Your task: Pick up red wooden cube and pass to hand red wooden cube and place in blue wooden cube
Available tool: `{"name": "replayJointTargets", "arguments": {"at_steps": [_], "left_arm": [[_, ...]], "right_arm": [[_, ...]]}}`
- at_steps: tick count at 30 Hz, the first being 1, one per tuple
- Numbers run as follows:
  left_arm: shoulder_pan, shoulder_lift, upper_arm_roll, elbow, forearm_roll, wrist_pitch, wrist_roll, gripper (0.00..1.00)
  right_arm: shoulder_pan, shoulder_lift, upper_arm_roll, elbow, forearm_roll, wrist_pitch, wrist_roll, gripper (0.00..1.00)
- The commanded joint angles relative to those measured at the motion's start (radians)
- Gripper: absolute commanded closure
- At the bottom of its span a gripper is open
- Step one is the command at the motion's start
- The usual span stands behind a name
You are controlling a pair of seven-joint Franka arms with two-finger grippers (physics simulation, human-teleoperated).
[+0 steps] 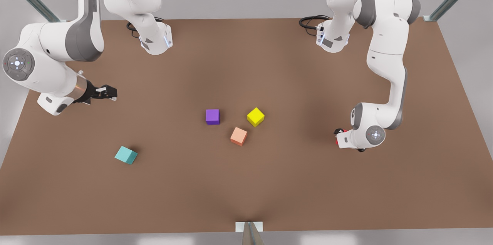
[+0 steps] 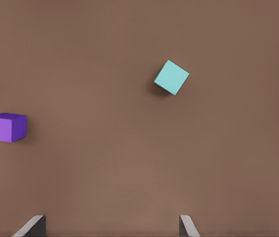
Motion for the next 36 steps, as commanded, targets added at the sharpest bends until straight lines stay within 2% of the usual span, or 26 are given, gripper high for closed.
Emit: {"name": "replayJointTargets", "arguments": {"at_steps": [1,3,4,7,11,12,14,15,17,18,19,21,22,23,26,29,31,32,36], "left_arm": [[-0.001,0.003,0.000,0.000,0.001,0.024,0.105,0.00],[-0.001,0.008,0.000,0.000,-0.001,0.025,0.103,0.08],[-0.001,0.008,0.000,0.002,-0.001,0.025,0.105,0.27],[-0.004,0.000,0.000,0.005,-0.001,0.022,0.056,0.29],[-0.031,-0.038,-0.037,0.008,-0.001,-0.010,-0.375,0.29],[-0.036,-0.071,-0.064,0.025,-0.017,-0.069,-0.576,0.29],[-0.033,-0.091,-0.078,0.115,-0.289,-0.260,-0.730,0.29],[-0.033,-0.086,-0.080,0.151,-0.346,-0.321,-0.805,0.29],[-0.036,-0.063,-0.135,0.331,-0.497,-0.586,-1.035,0.29],[-0.033,-0.048,-0.176,0.424,-0.611,-0.697,-1.032,0.29],[-0.033,-0.042,-0.202,0.450,-0.708,-0.711,-1.035,0.29],[-0.033,0.084,-0.281,0.580,-0.872,-0.706,-1.029,0.29],[-0.033,0.153,-0.337,0.663,-0.886,-0.697,-1.035,0.29],[-0.033,0.163,-0.370,0.672,-0.918,-0.650,-1.030,0.29],[-0.031,0.202,-0.426,0.681,-1.048,-0.545,-1.029,0.30],[-0.033,0.247,-0.482,0.715,-1.096,-0.455,-0.894,0.30],[-0.033,0.268,-0.505,0.715,-1.099,-0.435,-0.722,0.31],[-0.033,0.276,-0.508,0.715,-1.099,-0.435,-0.668,0.31],[-0.033,0.291,-0.522,0.715,-1.127,-0.433,-0.418,0.31]], "right_arm": [[0.001,-0.001,0.000,-0.002,0.001,0.000,0.000,0.00],[0.001,-0.001,0.000,-0.002,0.004,0.000,0.000,0.00],[0.001,0.000,0.000,-0.002,0.004,-0.002,-0.002,0.00],[0.001,0.002,0.000,-0.002,0.004,-0.002,-0.002,0.00],[0.001,0.007,0.000,-0.002,0.004,-0.002,-0.010,0.00],[-0.001,0.008,0.000,-0.002,0.006,-0.002,-0.011,0.00],[-0.011,0.010,0.000,-0.002,0.006,0.000,-0.019,0.00],[-0.011,0.013,0.000,0.000,0.007,0.000,-0.019,0.00],[-0.018,0.020,0.000,0.008,0.037,-0.002,-0.039,0.00],[-0.018,0.023,0.000,0.008,0.032,-0.002,-0.037,0.00],[-0.018,0.031,0.000,0.011,0.056,0.000,-0.042,0.00],[0.008,0.171,0.011,0.118,0.289,0.000,-0.060,0.00],[0.016,0.253,0.012,0.181,0.440,0.000,-0.174,0.00],[0.021,0.319,0.014,0.233,0.507,0.000,-0.229,0.00],[0.024,0.362,0.078,0.248,0.734,0.003,-0.595,0.00],[0.047,0.436,0.121,0.250,0.807,0.165,-1.037,0.00],[0.047,0.487,0.190,0.288,0.814,0.293,-1.068,0.00],[0.048,0.522,0.192,0.327,0.814,0.314,-1.106,0.00],[0.068,0.550,0.209,0.307,0.854,0.598,-1.341,0.00]]}}
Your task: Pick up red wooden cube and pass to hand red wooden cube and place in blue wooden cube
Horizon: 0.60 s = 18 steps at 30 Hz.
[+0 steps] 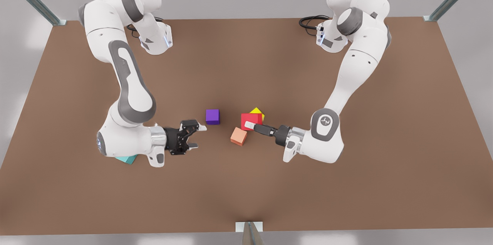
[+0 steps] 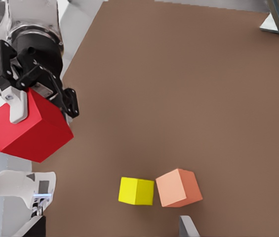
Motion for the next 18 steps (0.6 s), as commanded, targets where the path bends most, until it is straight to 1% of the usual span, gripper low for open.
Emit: {"name": "replayJointTargets", "arguments": {"at_steps": [1,3,4,6,11,12,13,17,18], "left_arm": [[0.000,0.007,-0.011,0.000,-0.039,0.044,0.219,0.31],[0.000,0.010,-0.025,0.000,-0.059,0.081,0.288,0.31],[0.000,0.012,-0.025,0.000,-0.093,0.082,0.337,0.31],[-0.003,0.009,-0.028,0.000,-0.093,0.116,0.430,0.32],[0.000,0.010,-0.022,-0.009,-0.081,0.127,0.576,0.32],[-0.003,0.009,-0.022,-0.011,-0.081,0.142,0.584,0.32],[-0.006,0.010,-0.022,-0.011,-0.071,0.147,0.585,0.32],[-0.009,0.012,-0.024,-0.011,-0.073,0.153,0.590,0.32],[-0.012,0.012,-0.027,-0.012,-0.075,0.193,0.628,0.31]], "right_arm": [[0.011,0.001,0.006,-0.044,0.095,0.320,-0.835,0.00],[0.020,-0.006,0.006,-0.074,0.218,0.333,-0.949,0.00],[0.028,-0.031,0.006,-0.120,0.284,0.345,-0.964,0.00],[0.033,-0.043,0.024,-0.148,0.325,0.347,-1.102,0.00],[0.014,-0.172,0.026,-0.314,0.471,0.333,-1.389,0.00],[0.013,-0.174,0.026,-0.323,0.492,0.331,-1.436,0.00],[0.014,-0.171,0.026,-0.337,0.574,0.331,-1.546,0.00],[0.027,-0.126,0.035,-0.317,0.655,0.331,-1.606,0.00],[0.027,-0.111,0.041,-0.315,0.673,0.331,-1.624,0.00]]}}
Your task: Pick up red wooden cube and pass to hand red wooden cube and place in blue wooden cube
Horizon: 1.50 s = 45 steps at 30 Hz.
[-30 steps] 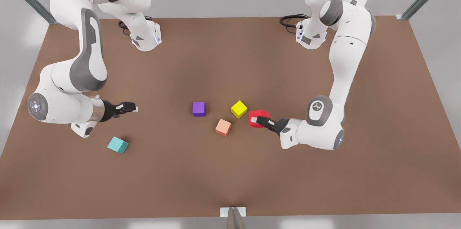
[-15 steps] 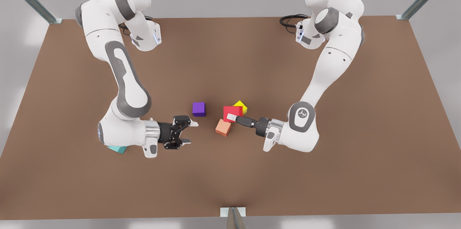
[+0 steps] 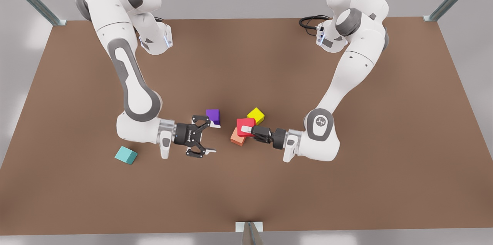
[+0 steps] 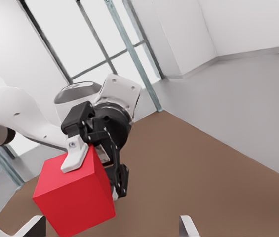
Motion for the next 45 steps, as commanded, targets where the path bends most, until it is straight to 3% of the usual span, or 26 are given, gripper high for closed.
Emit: {"name": "replayJointTargets", "arguments": {"at_steps": [1,18,45], "left_arm": [[-0.001,-0.002,-0.004,0.000,-0.011,0.051,0.326,0.31],[-0.001,0.018,-0.036,-0.007,-0.051,0.068,0.415,0.33],[-0.009,0.024,-0.039,-0.007,-0.051,0.075,0.416,0.33]], "right_arm": [[0.007,0.020,0.004,0.005,0.080,0.014,-0.757,0.00],[0.010,-0.016,0.031,-0.086,0.146,-0.046,-0.854,0.00],[0.050,0.035,0.059,-0.063,0.195,-0.028,-0.852,0.00]]}}
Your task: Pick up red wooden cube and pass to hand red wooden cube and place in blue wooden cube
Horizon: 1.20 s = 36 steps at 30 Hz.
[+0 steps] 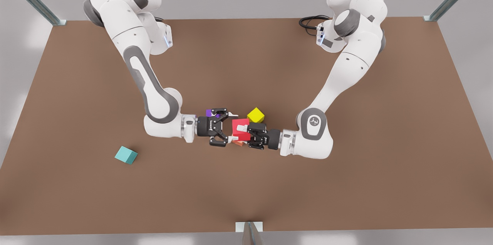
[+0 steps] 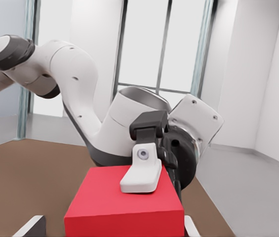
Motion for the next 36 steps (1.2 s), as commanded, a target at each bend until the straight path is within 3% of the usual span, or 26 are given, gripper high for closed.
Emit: {"name": "replayJointTargets", "arguments": {"at_steps": [1,11,13,14,16,17,20,22,32,34,36], "left_arm": [[-0.001,-0.002,-0.001,0.000,-0.006,-0.005,0.048,0.33],[-0.015,0.000,-0.001,0.000,-0.006,0.006,0.048,0.33],[-0.015,0.000,-0.001,0.000,-0.006,0.006,0.048,0.33],[-0.015,0.000,-0.001,0.000,-0.006,0.006,0.048,0.33],[-0.015,0.000,-0.001,0.000,-0.006,0.006,0.048,0.33],[-0.015,0.000,-0.001,0.000,-0.006,0.006,0.048,0.33],[-0.016,0.000,-0.001,0.000,-0.006,0.006,0.048,0.32],[-0.016,0.000,-0.001,-0.001,-0.006,0.006,0.054,0.00],[0.071,-0.003,0.002,-0.001,0.005,-0.094,0.059,0.00],[0.105,-0.003,0.008,-0.001,0.020,-0.149,0.059,0.00],[0.189,-0.008,0.017,0.000,0.084,-0.230,0.024,0.00]], "right_arm": [[0.006,0.001,0.000,0.001,0.005,0.008,-0.071,0.00],[0.031,0.021,0.000,0.004,0.012,0.027,-0.073,0.00],[0.034,0.021,0.000,0.007,0.018,0.033,-0.071,0.06],[0.035,0.021,0.000,0.010,0.020,0.034,-0.071,0.14],[0.038,0.021,0.000,0.011,0.018,0.034,-0.073,0.45],[0.043,0.023,0.000,0.011,0.018,0.034,-0.073,0.48],[0.041,0.023,-0.001,0.011,0.018,0.033,-0.073,0.48],[0.038,0.023,0.000,0.010,0.018,0.033,-0.073,0.47],[-0.034,-0.013,-0.004,-0.006,-0.023,0.010,-0.083,0.46],[-0.103,-0.025,-0.009,-0.010,-0.199,-0.021,-0.074,0.46],[-0.193,-0.022,-0.012,0.014,-0.527,-0.052,0.036,0.46]]}}
